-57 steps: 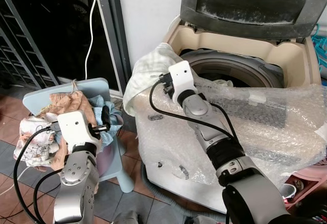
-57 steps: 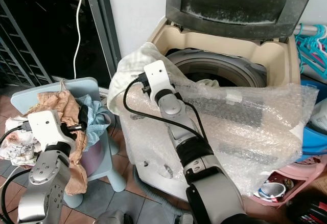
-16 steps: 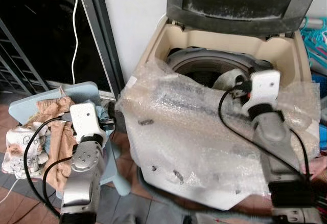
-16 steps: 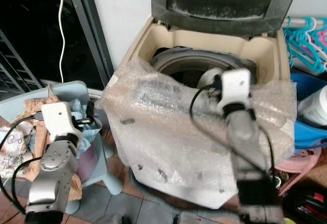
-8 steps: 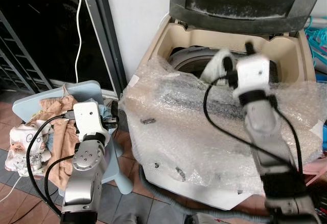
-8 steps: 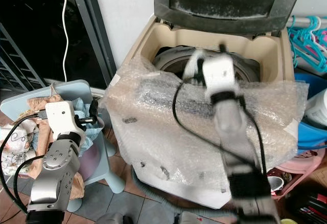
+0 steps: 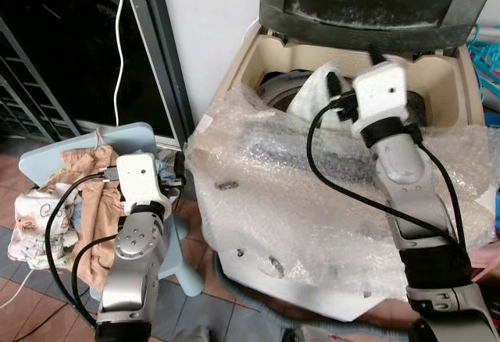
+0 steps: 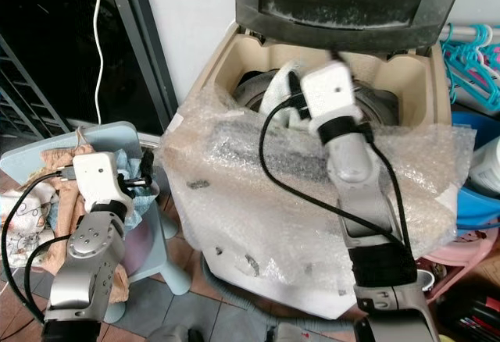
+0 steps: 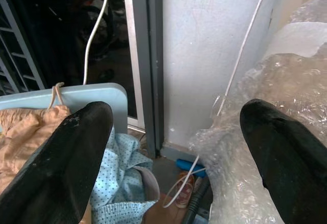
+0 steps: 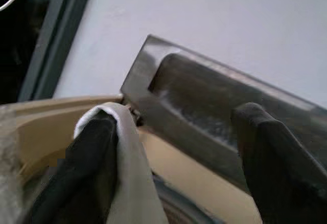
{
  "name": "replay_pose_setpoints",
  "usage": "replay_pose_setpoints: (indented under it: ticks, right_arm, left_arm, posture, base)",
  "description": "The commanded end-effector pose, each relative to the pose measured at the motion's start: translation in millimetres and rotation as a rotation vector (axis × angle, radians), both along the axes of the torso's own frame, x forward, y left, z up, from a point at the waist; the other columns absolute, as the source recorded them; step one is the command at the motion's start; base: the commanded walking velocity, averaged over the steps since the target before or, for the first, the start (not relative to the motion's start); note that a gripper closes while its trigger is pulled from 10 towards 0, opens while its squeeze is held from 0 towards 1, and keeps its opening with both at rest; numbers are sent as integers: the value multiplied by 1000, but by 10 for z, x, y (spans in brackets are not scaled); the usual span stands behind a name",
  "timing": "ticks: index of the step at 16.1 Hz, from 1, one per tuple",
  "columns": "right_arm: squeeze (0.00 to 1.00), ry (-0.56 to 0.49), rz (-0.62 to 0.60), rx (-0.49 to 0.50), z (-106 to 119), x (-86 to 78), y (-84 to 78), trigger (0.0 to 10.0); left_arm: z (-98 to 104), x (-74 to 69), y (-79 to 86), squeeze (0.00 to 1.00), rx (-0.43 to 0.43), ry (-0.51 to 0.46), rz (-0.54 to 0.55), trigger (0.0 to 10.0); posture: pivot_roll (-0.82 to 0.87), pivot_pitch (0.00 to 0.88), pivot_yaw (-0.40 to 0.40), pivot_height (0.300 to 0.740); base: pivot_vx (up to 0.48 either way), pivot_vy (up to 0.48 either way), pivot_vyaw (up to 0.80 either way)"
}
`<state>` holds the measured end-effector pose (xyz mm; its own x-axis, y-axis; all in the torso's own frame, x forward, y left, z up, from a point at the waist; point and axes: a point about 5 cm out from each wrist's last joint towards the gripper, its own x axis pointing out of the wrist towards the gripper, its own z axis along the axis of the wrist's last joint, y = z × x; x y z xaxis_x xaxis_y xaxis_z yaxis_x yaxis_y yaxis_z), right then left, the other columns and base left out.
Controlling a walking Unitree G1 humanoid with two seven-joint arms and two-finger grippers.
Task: Clothes washing
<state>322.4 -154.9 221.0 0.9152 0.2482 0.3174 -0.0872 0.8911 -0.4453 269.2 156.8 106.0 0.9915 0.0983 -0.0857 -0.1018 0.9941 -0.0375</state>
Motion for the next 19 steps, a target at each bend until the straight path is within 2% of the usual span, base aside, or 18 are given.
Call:
replay_pose_setpoints:
  ticks: [1, 4, 5, 6, 7, 10, 13, 16, 19]
  right_arm:
    - [1000, -29, 2, 4, 131, -34, -56, 10000]
    - [1000, -58, 7, -11, 164, -187, -142, 10000]
    - [1000, -19, 28, -22, 34, -303, -150, 10000]
    - [1000, 7, 36, -24, -26, -336, -148, 10000]
    - [1000, 84, 88, -18, -235, -478, -108, 10000]
    - [1000, 163, 172, -38, -470, -698, -20, 10000]
    - [1000, 237, 226, -66, -656, -825, 28, 10000]
    - [1000, 258, 224, -63, -701, -843, 12, 10000]
    - [1000, 180, 194, -46, -577, -767, 45, 10000]
  left_arm:
    - [15, 16, 12, 0, 13, -7, -3, 10000]
    - [9, 36, -7, 0, 8, -7, -15, 10000]
    - [8, 52, -24, 0, 6, -8, -17, 10000]
    - [9, 57, -28, 0, 6, -8, -17, 10000]
    - [12, 66, -39, 0, 5, -11, -18, 10000]
    - [10, 68, -39, 0, -7, -12, -21, 10000]
    - [10, 75, -47, 0, -2, -14, -34, 10000]
    - [14, 81, -57, 0, 1, -18, -41, 10000]
    - [20, 86, -55, 0, -15, -20, -35, 10000]
  posture:
    - [-42, 0, 71, 740]
    - [-56, 0, 71, 740]
    - [-59, 0, 71, 740]
    - [-59, 0, 71, 740]
    - [-60, 0, 68, 740]
    - [-61, 0, 72, 740]
    - [-64, 0, 77, 740]
    - [-66, 0, 78, 740]
    - [-66, 0, 79, 740]
  base:
    - [0, 0, 0]
    - [0, 0, 0]
    - [0, 0, 0]
    - [0, 0, 0]
    - [0, 0, 0]
    - [0, 0, 0]
    - [0, 0, 0]
    - [0, 0, 0]
    - [0, 0, 0]
